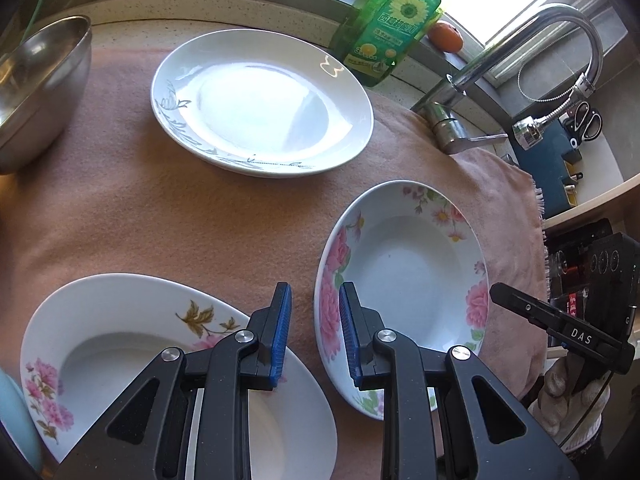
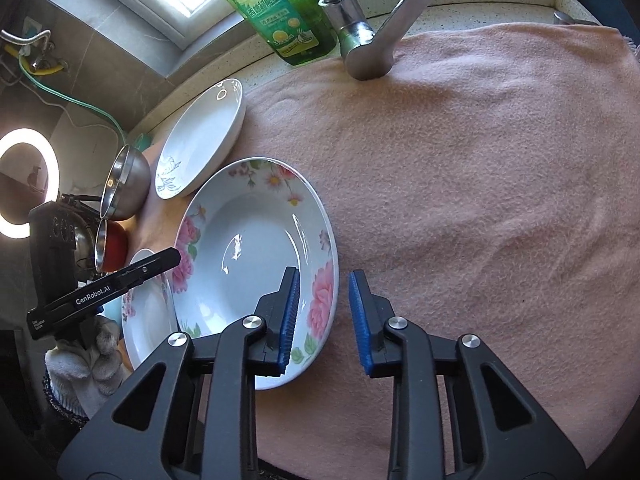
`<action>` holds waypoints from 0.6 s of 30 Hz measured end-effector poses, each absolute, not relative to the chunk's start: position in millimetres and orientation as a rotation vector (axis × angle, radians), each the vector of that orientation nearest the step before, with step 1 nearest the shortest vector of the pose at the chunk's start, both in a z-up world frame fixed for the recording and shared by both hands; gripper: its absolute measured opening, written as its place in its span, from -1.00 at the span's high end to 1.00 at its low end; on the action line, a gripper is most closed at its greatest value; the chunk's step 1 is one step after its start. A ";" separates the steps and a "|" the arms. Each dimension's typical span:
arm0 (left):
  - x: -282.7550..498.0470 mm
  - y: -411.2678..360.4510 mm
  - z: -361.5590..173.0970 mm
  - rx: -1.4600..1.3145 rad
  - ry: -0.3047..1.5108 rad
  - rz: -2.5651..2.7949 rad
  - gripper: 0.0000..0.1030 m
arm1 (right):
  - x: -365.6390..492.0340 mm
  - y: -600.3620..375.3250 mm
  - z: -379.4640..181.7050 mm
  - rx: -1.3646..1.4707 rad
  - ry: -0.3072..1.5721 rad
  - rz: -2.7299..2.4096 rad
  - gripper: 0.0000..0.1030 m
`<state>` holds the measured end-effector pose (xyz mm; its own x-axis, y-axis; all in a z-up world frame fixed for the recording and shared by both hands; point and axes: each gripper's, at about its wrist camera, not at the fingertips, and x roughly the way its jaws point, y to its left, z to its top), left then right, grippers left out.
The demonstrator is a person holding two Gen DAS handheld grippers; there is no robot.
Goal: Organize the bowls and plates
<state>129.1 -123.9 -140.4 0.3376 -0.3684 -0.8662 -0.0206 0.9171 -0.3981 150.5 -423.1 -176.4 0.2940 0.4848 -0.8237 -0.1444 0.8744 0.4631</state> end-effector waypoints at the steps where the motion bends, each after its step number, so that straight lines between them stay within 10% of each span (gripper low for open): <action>1: 129.9 -124.4 -141.1 -0.372 1.214 -0.233 0.56 | 151.0 -423.8 -178.4 0.335 1.211 0.430 0.56; 18: 132.6 -134.6 -144.2 -0.352 1.234 -0.249 0.78 | 156.4 -415.6 -191.5 0.329 1.262 0.457 0.78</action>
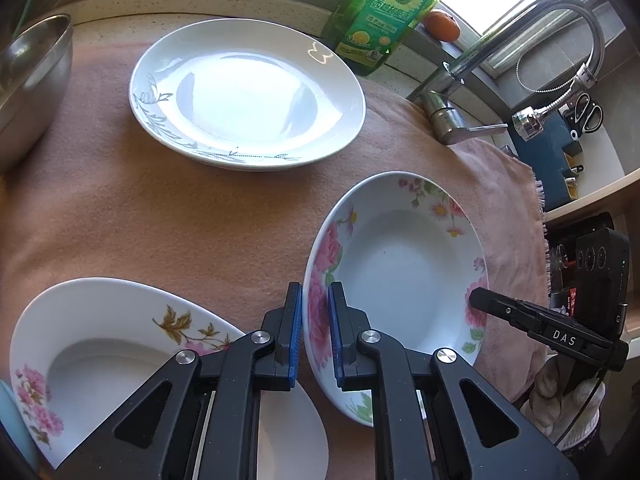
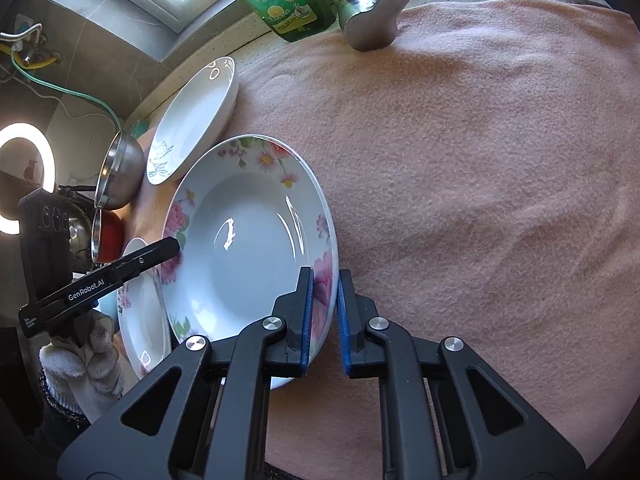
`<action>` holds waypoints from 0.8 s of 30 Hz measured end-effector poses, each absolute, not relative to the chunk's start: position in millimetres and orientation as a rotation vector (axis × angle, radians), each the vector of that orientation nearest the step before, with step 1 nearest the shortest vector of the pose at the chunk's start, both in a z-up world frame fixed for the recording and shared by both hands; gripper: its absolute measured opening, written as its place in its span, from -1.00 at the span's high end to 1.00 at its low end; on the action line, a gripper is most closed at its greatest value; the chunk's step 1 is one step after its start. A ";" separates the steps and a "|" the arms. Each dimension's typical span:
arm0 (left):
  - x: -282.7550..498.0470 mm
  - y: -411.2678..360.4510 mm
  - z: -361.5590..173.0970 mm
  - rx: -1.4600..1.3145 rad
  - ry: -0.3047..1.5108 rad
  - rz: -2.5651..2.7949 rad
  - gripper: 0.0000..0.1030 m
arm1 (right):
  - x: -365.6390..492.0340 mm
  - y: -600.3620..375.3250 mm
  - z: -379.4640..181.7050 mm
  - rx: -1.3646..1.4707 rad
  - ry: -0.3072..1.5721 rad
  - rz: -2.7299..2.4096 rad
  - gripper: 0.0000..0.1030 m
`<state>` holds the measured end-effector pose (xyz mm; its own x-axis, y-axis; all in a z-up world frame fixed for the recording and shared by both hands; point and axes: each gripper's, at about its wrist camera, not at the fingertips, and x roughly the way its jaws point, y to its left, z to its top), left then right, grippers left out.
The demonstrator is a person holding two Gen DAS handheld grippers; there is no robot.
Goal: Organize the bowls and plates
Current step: 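Carry the rose plate with the left gripper onto the flowered plate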
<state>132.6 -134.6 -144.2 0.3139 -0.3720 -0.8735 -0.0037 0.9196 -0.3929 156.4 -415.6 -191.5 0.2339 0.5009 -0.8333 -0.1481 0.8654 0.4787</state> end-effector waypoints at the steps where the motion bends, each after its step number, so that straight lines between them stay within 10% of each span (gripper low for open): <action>1: 132.5 -134.9 -144.3 -0.349 1.234 -0.247 0.78 | 156.9 -416.0 -191.6 0.333 1.264 0.458 0.78; 24: 123.7 -118.7 -123.2 -0.407 1.172 -0.220 0.78 | 156.0 -397.1 -154.2 0.261 1.214 0.507 0.78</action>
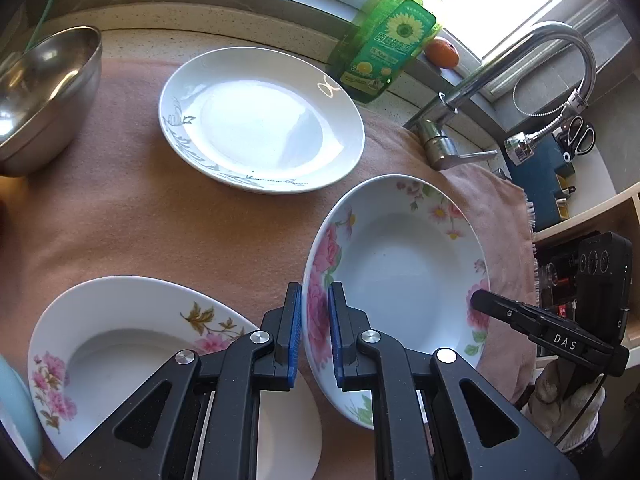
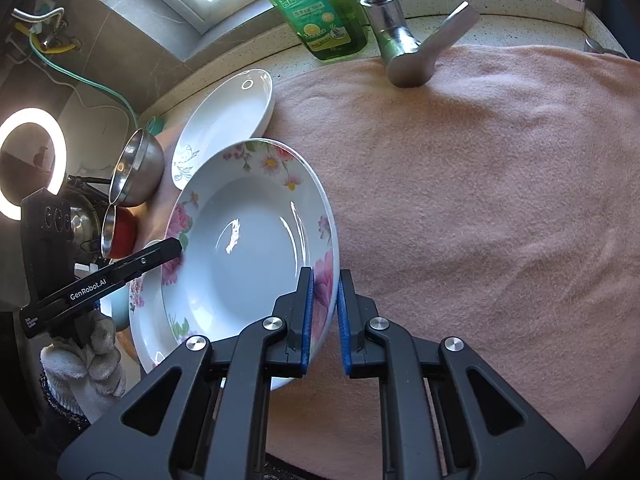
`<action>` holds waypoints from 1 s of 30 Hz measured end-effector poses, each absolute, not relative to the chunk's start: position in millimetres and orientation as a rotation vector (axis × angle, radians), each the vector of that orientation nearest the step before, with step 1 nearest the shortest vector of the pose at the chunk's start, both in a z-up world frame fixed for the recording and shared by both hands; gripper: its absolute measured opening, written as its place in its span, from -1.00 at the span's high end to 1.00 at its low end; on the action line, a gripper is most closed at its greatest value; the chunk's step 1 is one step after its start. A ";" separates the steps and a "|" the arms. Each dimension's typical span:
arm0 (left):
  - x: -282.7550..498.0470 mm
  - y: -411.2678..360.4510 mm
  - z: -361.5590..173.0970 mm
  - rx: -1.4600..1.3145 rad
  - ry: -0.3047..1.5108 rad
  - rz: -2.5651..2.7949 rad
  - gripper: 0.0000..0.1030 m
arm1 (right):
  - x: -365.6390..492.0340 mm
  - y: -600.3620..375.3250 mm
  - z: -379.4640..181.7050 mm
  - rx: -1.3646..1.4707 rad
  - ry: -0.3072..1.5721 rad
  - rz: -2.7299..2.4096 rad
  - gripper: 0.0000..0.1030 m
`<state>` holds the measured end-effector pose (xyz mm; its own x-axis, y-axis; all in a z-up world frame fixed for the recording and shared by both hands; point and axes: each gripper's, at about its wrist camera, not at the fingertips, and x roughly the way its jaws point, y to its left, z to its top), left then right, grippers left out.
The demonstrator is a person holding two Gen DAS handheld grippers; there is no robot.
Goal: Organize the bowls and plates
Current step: 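Carry the rose plate with the left gripper onto the flowered plate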
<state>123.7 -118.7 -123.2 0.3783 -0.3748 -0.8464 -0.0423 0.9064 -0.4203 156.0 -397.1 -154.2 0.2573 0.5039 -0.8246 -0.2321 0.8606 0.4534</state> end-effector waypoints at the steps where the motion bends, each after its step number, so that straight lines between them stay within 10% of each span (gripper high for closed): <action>1: 122.3 -116.1 -122.0 -0.412 1.166 -0.215 0.78 | 155.9 -393.3 -152.5 0.257 1.213 0.515 0.78; 30: 3.6 -13.0 -127.5 -0.647 1.083 0.102 0.78 | 140.2 -245.5 -162.3 -0.023 1.317 0.836 0.77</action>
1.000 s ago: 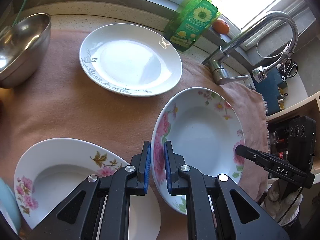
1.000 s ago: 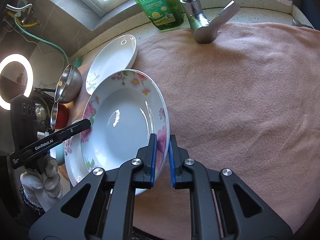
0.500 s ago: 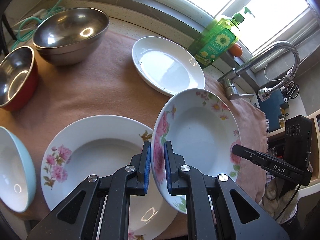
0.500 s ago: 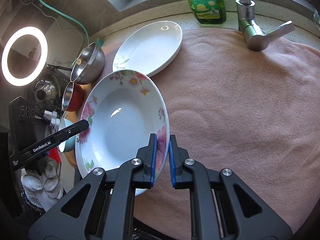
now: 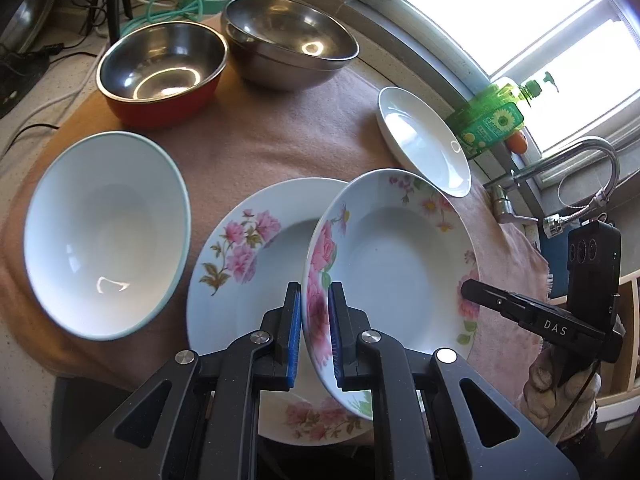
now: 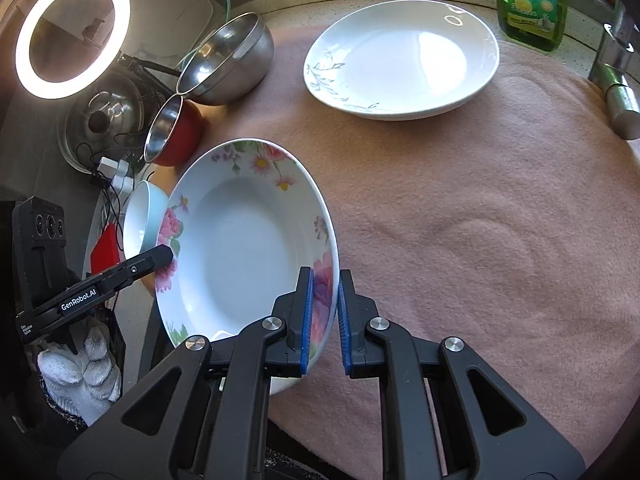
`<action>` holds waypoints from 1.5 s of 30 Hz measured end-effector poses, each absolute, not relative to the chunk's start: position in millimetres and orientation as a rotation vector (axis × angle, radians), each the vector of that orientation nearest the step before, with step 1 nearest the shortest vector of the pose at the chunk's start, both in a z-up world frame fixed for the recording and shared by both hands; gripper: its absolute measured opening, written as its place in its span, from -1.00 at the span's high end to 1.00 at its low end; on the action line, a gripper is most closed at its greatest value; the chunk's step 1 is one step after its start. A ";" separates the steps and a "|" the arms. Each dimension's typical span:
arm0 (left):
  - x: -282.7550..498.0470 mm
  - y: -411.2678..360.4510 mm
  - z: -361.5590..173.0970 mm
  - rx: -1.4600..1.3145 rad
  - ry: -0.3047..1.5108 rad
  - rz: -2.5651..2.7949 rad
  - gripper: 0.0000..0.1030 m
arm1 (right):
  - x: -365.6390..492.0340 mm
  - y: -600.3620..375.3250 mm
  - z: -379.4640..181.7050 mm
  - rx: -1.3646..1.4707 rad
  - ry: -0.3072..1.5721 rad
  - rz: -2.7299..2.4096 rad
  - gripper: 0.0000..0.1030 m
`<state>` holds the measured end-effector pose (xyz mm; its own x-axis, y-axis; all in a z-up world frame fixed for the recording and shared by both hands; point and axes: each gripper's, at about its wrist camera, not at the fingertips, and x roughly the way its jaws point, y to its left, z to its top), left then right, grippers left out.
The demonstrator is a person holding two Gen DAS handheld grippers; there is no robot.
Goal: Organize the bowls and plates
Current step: 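Carry the rose plate with the left gripper onto the flowered plate, then set the rose plate down in the flowered plate and open the left gripper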
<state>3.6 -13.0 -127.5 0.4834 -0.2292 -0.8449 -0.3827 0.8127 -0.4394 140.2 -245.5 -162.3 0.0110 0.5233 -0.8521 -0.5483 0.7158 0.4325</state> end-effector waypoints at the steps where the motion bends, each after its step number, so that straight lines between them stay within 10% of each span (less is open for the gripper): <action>1: 0.7 -10.7 -128.4 -0.652 1.084 0.110 0.78 | 139.4 -241.5 -163.4 -0.033 1.319 0.843 0.77; 45: -21.1 6.9 -147.7 -0.632 1.144 0.197 0.78 | 111.0 -194.3 -164.7 -0.305 1.256 0.801 0.53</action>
